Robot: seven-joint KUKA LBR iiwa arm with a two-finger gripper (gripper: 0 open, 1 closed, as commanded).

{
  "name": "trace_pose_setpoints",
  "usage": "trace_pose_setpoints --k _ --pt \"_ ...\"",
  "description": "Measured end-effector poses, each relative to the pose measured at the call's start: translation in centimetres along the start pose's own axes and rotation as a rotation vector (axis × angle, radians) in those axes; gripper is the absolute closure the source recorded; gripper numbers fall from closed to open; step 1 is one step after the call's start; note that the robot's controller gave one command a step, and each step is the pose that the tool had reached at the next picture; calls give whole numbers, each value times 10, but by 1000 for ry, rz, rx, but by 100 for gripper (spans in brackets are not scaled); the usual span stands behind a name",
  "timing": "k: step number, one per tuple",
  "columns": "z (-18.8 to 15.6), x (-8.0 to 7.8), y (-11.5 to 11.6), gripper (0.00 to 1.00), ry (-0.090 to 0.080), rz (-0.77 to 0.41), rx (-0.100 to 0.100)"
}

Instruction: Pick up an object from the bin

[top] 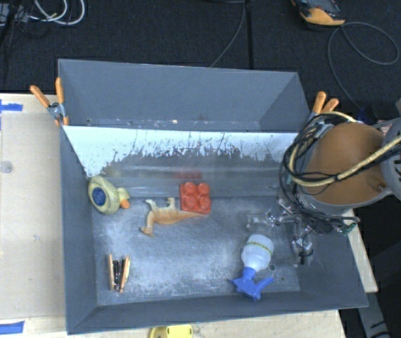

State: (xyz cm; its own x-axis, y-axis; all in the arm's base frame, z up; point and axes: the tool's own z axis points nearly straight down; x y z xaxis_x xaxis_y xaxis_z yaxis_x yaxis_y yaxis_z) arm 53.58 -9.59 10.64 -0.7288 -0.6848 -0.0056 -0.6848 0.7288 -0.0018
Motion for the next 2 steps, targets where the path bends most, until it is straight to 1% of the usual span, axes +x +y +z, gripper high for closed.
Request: trace_pose_setpoints --k 1,2 --pt "38 -36 19 100 1 -274 2" --pt "38 -36 19 100 1 -275 2"
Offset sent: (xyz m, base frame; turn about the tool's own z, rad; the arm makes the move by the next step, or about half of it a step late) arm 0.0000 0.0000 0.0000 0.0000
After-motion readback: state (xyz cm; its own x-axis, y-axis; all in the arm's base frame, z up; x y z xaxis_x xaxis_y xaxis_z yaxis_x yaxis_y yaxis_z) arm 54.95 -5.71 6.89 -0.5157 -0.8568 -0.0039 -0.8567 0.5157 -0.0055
